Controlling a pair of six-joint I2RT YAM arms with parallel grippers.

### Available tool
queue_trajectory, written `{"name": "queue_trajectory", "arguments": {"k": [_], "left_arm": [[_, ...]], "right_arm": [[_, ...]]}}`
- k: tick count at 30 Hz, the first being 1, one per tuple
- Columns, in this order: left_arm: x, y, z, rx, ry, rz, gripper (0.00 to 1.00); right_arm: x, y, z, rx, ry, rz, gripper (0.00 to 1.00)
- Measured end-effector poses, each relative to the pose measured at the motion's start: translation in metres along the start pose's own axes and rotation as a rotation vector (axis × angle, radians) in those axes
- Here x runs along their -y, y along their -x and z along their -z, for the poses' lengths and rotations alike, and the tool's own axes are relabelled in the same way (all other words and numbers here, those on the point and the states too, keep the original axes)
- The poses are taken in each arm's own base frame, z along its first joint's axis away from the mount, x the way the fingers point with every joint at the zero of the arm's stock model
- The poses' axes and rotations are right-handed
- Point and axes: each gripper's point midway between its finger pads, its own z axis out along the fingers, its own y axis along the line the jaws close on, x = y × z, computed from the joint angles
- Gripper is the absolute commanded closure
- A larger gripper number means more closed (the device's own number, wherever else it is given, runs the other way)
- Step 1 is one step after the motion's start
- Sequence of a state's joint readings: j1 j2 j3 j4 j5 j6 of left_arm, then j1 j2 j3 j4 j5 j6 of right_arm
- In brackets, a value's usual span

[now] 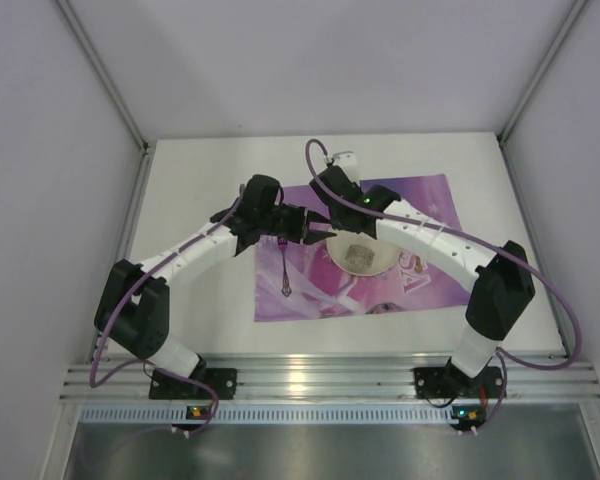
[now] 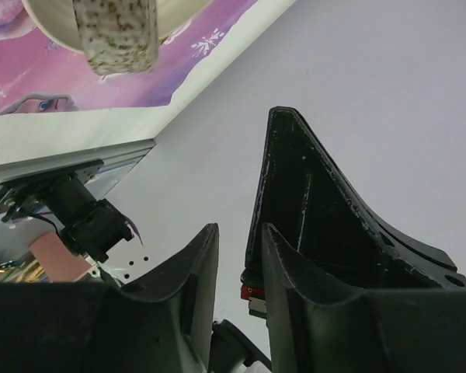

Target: Set the dinner table for one person

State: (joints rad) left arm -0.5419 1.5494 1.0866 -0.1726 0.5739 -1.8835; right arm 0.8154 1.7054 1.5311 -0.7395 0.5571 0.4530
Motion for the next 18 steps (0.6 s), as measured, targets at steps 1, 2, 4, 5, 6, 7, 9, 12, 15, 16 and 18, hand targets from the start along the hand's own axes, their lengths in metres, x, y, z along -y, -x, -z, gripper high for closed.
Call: {"name": "queue_trajectory", "arguments": {"k": [1, 2, 4, 5, 6, 7, 9, 12, 15, 16, 18], "left_arm": [[0.000, -0.001, 0.000, -0.007, 0.002, -0.003, 0.66], [-0.001, -0.002, 0.000, -0.010, 0.004, -0.007, 0.66], [-0.002, -0.002, 0.000, -0.013, 0.005, -0.020, 0.66], [-0.003, -0.001, -0.001, -0.014, 0.008, -0.028, 0.66], [-0.004, 0.000, -0.002, -0.016, 0.013, -0.042, 0.66], [-0.005, 0.002, -0.004, -0.017, 0.023, -0.054, 0.66], [-0.007, 0.006, -0.009, -0.020, 0.043, -0.087, 0.67], [-0.013, 0.019, -0.014, 0.009, 0.101, -0.145, 0.68], [-0.014, 0.025, -0.010, 0.034, 0.137, -0.219, 0.69], [-0.015, 0.025, -0.008, 0.036, 0.145, -0.244, 0.70], [-0.020, 0.027, -0.004, 0.044, 0.164, -0.278, 0.71]], "right_arm": [[0.000, 0.001, 0.000, 0.002, 0.001, -0.003, 1.00], [0.000, 0.002, -0.001, 0.004, 0.000, -0.006, 1.00], [0.002, 0.002, -0.002, 0.005, -0.001, -0.012, 1.00], [0.003, 0.002, -0.004, 0.004, -0.002, -0.014, 1.00], [0.004, 0.000, -0.005, -0.002, -0.004, -0.015, 0.91], [0.005, -0.003, -0.007, -0.012, -0.002, -0.017, 0.77], [0.012, -0.011, -0.014, -0.046, -0.002, -0.032, 0.35], [0.033, -0.027, -0.027, -0.125, 0.002, -0.058, 0.20], [0.056, -0.054, -0.041, -0.227, 0.003, -0.097, 0.14], [0.062, -0.066, -0.043, -0.265, 0.004, -0.105, 0.11], [0.063, -0.086, -0.044, -0.327, 0.023, -0.107, 0.01]]}}
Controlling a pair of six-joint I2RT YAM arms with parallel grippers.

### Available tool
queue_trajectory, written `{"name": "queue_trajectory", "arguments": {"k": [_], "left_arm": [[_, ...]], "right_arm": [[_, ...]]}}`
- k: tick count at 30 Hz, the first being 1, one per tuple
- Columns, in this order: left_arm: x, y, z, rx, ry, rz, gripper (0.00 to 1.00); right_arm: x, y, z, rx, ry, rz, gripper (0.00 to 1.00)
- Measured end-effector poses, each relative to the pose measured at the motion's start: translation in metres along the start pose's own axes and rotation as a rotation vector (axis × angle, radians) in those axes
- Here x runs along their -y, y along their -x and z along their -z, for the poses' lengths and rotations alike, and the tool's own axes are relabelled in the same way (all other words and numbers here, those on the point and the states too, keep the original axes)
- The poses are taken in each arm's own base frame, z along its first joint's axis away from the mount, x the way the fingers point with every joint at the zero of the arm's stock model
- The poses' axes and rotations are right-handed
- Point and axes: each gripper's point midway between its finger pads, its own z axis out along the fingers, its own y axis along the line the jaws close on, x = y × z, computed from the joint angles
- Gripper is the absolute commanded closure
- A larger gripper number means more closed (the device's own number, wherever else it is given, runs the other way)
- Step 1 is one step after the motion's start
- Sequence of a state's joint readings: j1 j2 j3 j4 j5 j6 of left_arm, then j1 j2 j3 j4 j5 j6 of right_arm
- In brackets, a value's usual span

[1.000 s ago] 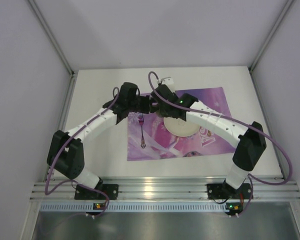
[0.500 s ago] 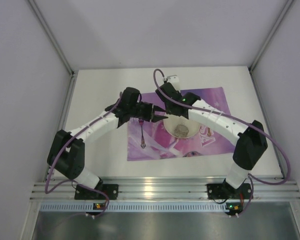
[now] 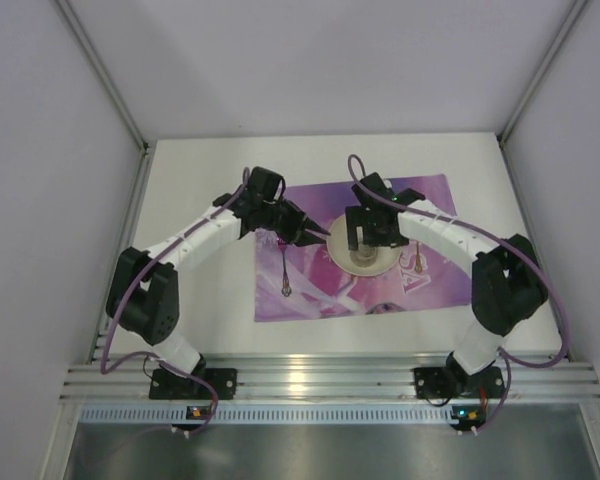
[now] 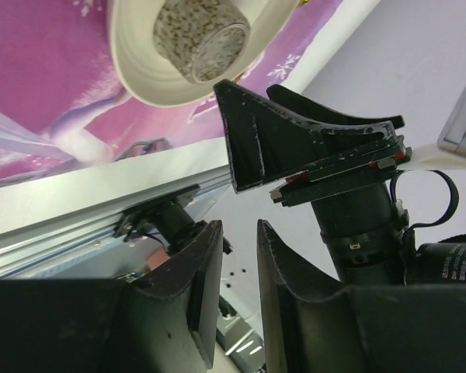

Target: Set the dinner table for one person

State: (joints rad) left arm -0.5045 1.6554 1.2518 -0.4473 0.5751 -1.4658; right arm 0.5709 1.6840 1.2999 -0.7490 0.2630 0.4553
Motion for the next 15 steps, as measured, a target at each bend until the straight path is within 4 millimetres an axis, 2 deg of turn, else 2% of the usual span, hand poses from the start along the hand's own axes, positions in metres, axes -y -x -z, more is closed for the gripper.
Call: {"name": "queue_trajectory", "arguments": {"k": [3, 8, 15], "left_arm": [[-0.015, -0.001, 0.002, 0.007, 0.030, -0.019, 0.72], [-0.042, -0.004, 0.006, 0.010, 0.081, -0.017, 0.73], [-0.051, -0.007, 0.020, 0.031, 0.087, -0.052, 0.73]], "right_arm": [[-0.008, -0.016, -0.001, -0.057, 0.050, 0.013, 0.00], [-0.020, -0.018, -0.005, -0.082, 0.093, 0.016, 0.00], [-0.022, -0.029, -0.037, -0.153, 0.042, 0.036, 0.01]]}}
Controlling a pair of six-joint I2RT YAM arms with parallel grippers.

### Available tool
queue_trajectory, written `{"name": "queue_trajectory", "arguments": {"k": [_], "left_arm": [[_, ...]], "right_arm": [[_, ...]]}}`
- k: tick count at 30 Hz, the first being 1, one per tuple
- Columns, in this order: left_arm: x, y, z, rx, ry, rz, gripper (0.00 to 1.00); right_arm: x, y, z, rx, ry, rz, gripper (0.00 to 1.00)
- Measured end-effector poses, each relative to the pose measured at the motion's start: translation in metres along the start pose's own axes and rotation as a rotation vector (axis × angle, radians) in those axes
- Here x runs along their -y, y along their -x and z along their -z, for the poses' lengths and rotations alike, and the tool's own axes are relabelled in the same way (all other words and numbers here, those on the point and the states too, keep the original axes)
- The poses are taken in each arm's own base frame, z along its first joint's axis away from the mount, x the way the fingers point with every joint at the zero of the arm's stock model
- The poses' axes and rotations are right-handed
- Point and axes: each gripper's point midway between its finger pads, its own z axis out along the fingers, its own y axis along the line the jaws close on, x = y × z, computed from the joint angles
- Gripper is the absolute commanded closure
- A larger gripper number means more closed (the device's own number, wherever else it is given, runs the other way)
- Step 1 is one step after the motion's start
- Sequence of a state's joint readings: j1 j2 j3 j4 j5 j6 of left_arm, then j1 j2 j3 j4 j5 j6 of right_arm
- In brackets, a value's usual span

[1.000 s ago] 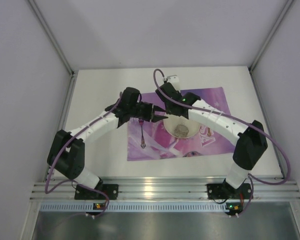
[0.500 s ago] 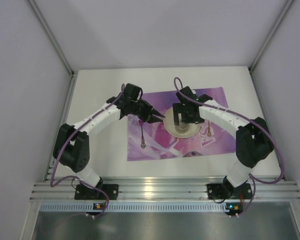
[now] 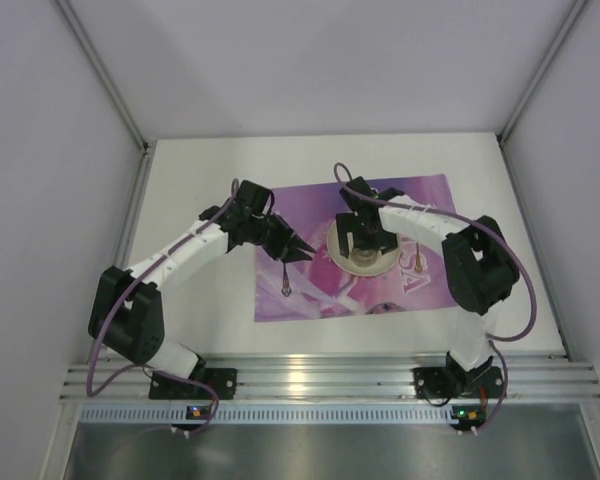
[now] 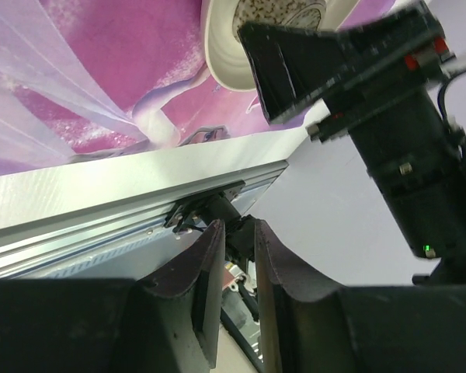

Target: Set the dinner table for one person

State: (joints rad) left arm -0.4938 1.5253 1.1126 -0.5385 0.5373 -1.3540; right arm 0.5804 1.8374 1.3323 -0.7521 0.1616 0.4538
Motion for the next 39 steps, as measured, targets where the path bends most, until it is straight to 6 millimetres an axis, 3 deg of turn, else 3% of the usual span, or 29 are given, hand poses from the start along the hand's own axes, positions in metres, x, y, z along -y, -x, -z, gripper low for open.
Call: {"name": "queue_trajectory", "arguments": {"k": [1, 4, 5, 7, 8, 12, 16, 19, 25, 29, 32, 35, 39], "left_arm": [[-0.001, 0.000, 0.003, 0.005, -0.002, -0.006, 0.73], [-0.002, 0.001, 0.008, 0.014, -0.007, -0.022, 0.74], [-0.002, 0.002, 0.010, 0.018, -0.007, -0.024, 0.74], [-0.005, 0.005, 0.012, 0.024, -0.001, -0.025, 0.74], [-0.007, 0.007, 0.012, 0.027, 0.003, -0.022, 0.74], [-0.013, 0.013, 0.014, 0.039, 0.021, -0.025, 0.74], [-0.017, 0.015, 0.016, 0.049, 0.046, -0.046, 0.74], [-0.010, 0.021, 0.019, 0.074, 0.063, -0.100, 0.75], [0.020, 0.033, 0.029, 0.149, 0.030, -0.271, 0.78], [0.032, 0.032, 0.026, 0.178, -0.003, -0.397, 0.63], [0.047, 0.018, 0.018, 0.196, -0.086, -0.517, 0.57], [0.057, 0.000, 0.015, 0.197, -0.182, -0.595, 0.42], [0.076, -0.020, 0.009, 0.195, -0.279, -0.668, 0.41]], "right_arm": [[0.000, 0.001, -0.004, -0.006, -0.010, 0.002, 0.03], [0.002, 0.004, -0.015, -0.023, -0.045, 0.015, 0.24], [0.002, 0.005, -0.017, -0.024, -0.053, 0.017, 0.40], [0.004, 0.007, -0.018, -0.023, -0.067, 0.017, 0.54], [0.005, 0.008, -0.017, -0.018, -0.073, 0.016, 0.67], [0.008, 0.009, -0.017, -0.015, -0.090, 0.019, 0.91], [0.011, 0.008, -0.014, -0.020, -0.095, 0.016, 0.99], [0.012, 0.010, -0.003, -0.020, -0.066, -0.006, 1.00], [0.008, 0.042, 0.056, 0.050, 0.243, -0.222, 1.00], [0.015, 0.054, 0.090, 0.100, 0.460, -0.394, 1.00], [0.009, 0.046, 0.094, 0.053, 0.594, -0.501, 1.00], [-0.003, 0.035, 0.094, -0.032, 0.701, -0.595, 1.00], [-0.020, 0.038, 0.109, -0.098, 0.837, -0.672, 1.00]]}}
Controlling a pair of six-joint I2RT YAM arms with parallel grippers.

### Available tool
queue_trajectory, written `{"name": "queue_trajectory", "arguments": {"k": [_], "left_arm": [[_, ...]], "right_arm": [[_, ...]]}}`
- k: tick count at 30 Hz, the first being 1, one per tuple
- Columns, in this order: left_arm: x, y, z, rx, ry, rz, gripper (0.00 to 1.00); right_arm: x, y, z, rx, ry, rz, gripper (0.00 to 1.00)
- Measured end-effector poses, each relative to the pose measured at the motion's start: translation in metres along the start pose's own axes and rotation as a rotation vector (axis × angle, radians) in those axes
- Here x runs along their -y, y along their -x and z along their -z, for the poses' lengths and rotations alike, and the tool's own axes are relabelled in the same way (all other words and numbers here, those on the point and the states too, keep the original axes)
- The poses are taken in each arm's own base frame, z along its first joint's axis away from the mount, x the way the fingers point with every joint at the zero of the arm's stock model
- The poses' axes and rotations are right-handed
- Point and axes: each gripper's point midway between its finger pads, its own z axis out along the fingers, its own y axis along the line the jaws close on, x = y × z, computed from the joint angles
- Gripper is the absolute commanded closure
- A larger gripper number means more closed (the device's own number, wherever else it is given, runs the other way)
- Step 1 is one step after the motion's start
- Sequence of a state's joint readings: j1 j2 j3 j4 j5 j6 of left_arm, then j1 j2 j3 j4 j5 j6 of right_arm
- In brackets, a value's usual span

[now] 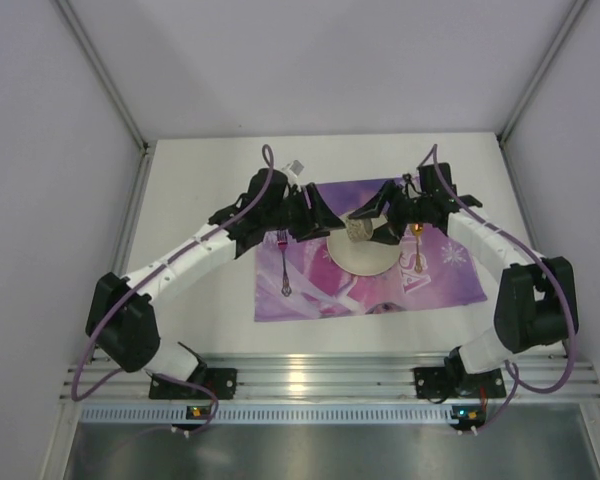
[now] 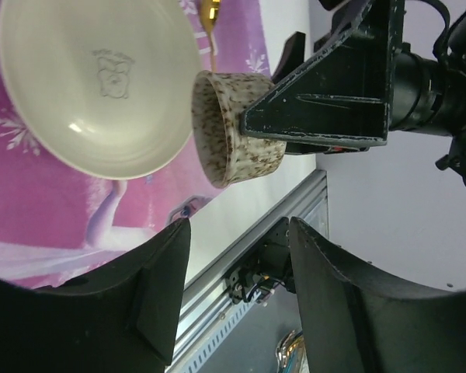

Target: Set the dinner table for one person

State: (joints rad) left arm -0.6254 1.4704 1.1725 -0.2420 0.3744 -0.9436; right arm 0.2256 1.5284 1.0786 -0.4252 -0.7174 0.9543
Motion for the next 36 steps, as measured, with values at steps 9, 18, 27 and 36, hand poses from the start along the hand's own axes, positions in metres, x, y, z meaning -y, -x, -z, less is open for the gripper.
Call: {"name": "queue_trajectory", "arguments": {"k": [9, 18, 27, 36], "left_arm": [[0.026, -0.029, -0.033, -0.028, -0.055, -0.087, 0.49], [0.035, -0.038, -0.043, -0.037, -0.042, -0.123, 0.53], [0.039, -0.021, -0.018, 0.059, 0.021, -0.212, 0.43], [0.053, 0.007, 0.005, 0.192, 0.005, -0.255, 0.46]], "right_arm": [[-0.062, -0.014, 0.026, -0.058, 0.231, -0.026, 1.00], [-0.056, -0.020, 0.029, -0.079, 0.260, -0.081, 1.00], [-0.055, -0.026, 0.032, -0.096, 0.265, -0.088, 1.00], [-0.054, -0.031, 0.032, -0.125, 0.259, -0.099, 1.00]]}}
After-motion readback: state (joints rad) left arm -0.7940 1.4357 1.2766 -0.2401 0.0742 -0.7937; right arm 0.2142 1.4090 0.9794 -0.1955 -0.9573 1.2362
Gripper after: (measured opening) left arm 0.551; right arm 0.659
